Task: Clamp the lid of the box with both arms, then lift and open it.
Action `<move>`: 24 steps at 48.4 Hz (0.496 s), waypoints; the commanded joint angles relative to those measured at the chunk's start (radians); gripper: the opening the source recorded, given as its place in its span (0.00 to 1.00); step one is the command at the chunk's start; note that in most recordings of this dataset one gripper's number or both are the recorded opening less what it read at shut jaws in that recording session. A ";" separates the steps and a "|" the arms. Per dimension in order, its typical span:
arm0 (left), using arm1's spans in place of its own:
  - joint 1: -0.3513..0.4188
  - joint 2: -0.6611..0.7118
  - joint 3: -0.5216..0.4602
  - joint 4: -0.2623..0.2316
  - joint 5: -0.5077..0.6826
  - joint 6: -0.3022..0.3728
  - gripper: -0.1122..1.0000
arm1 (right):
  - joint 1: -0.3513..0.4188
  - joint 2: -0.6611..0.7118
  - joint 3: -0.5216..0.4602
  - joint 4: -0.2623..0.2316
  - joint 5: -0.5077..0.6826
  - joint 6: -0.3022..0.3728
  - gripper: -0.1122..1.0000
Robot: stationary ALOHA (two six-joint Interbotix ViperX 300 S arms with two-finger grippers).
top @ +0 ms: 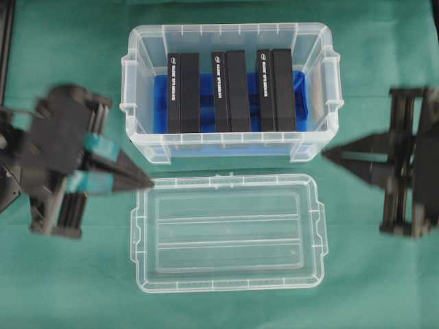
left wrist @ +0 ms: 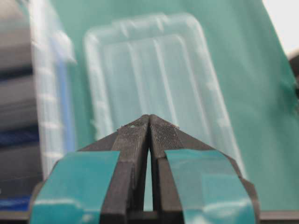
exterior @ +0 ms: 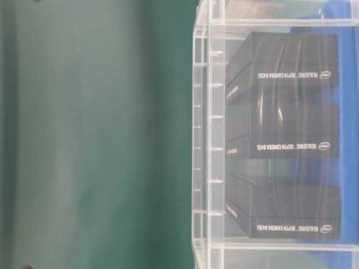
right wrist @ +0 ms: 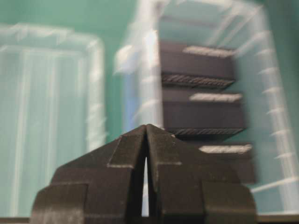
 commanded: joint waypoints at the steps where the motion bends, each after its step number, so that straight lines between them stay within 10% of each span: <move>1: 0.041 -0.058 0.011 -0.005 -0.074 0.023 0.11 | -0.052 -0.032 0.000 -0.038 -0.049 0.003 0.10; 24: 0.207 -0.219 0.110 -0.008 -0.181 0.071 0.11 | -0.345 -0.167 0.135 -0.080 -0.299 -0.005 0.10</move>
